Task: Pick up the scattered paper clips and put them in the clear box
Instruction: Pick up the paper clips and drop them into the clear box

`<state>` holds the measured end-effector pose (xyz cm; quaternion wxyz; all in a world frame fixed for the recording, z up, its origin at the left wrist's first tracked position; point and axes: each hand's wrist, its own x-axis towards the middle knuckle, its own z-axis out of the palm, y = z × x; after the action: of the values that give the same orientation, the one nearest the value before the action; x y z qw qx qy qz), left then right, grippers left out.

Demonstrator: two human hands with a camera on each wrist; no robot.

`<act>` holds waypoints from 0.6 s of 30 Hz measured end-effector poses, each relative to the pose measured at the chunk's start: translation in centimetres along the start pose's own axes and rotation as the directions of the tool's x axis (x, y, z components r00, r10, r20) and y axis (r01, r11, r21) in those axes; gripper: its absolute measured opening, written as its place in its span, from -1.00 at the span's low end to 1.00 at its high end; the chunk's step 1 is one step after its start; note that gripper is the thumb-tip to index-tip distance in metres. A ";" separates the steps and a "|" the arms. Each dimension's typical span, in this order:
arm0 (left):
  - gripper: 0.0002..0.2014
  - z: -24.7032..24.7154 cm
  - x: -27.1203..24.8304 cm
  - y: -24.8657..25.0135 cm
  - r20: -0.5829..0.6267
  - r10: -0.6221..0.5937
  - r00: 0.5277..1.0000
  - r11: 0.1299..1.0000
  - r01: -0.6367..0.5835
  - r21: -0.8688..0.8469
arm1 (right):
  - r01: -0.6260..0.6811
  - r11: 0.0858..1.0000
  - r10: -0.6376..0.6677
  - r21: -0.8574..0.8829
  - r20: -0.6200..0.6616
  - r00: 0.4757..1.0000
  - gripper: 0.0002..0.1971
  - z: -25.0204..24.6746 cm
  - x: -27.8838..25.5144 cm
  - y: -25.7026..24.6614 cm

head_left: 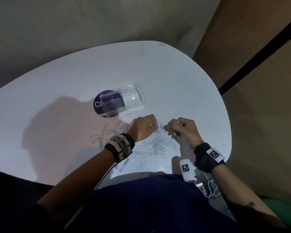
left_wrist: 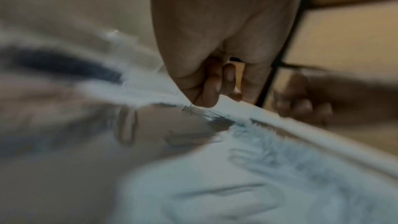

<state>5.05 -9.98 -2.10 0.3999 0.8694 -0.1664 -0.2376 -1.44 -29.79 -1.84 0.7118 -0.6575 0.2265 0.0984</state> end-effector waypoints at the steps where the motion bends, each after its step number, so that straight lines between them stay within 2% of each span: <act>1: -0.95 0.2 0.1 0.1 0.017 0.072 0.997 0.986 -0.074 0.146 | -0.018 0.997 0.019 0.071 -0.011 1.000 -0.85 -0.1 0.0 -0.4; 2: -0.88 0.5 0.3 0.1 0.052 0.131 0.990 0.950 -0.140 0.279 | -0.024 0.993 0.025 0.118 -0.008 1.000 -0.88 -0.2 0.0 -0.6; 5: -0.76 1.2 1.0 0.2 0.126 0.203 0.971 0.818 -0.239 0.523 | -0.052 0.990 0.050 0.129 0.024 0.998 -0.72 -0.3 0.0 -1.2; 8: -0.86 1.5 1.2 0.6 0.142 0.215 0.966 0.774 -0.257 0.579 | -0.117 0.980 0.105 0.162 0.079 0.991 -0.75 -0.5 0.1 -1.8; 10: -0.86 1.4 1.1 0.7 0.140 0.209 0.968 0.770 -0.251 0.587 | -0.158 0.970 0.145 0.183 0.082 0.986 -0.79 -0.3 -0.1 -2.2; 12: -0.83 1.0 0.9 0.5 0.117 0.202 0.972 0.798 -0.232 0.555 | -0.117 0.989 0.118 0.093 -0.002 0.993 -0.67 -0.1 0.0 -2.0; 14: -0.84 0.4 0.5 0.1 0.079 0.236 0.968 0.824 -0.243 0.512 | -0.048 0.998 0.049 0.036 -0.023 0.999 -0.55 0.1 0.2 -1.4; 16: -0.83 -0.3 0.1 -1.0 0.041 0.331 0.943 0.814 -0.307 0.494 | 0.003 0.997 -0.002 -0.076 0.005 1.000 -0.68 0.0 0.8 -0.4; 18: -0.81 -1.1 -0.4 -2.0 0.068 0.361 0.930 0.790 -0.344 0.508 | 0.087 0.916 -0.085 -0.392 0.022 0.996 -0.78 -0.1 1.3 -0.1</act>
<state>5.52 -7.90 -2.90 0.1946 0.9014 -0.3758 -0.0921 -0.26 -30.13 -2.32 0.5700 -0.7957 0.1714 0.1121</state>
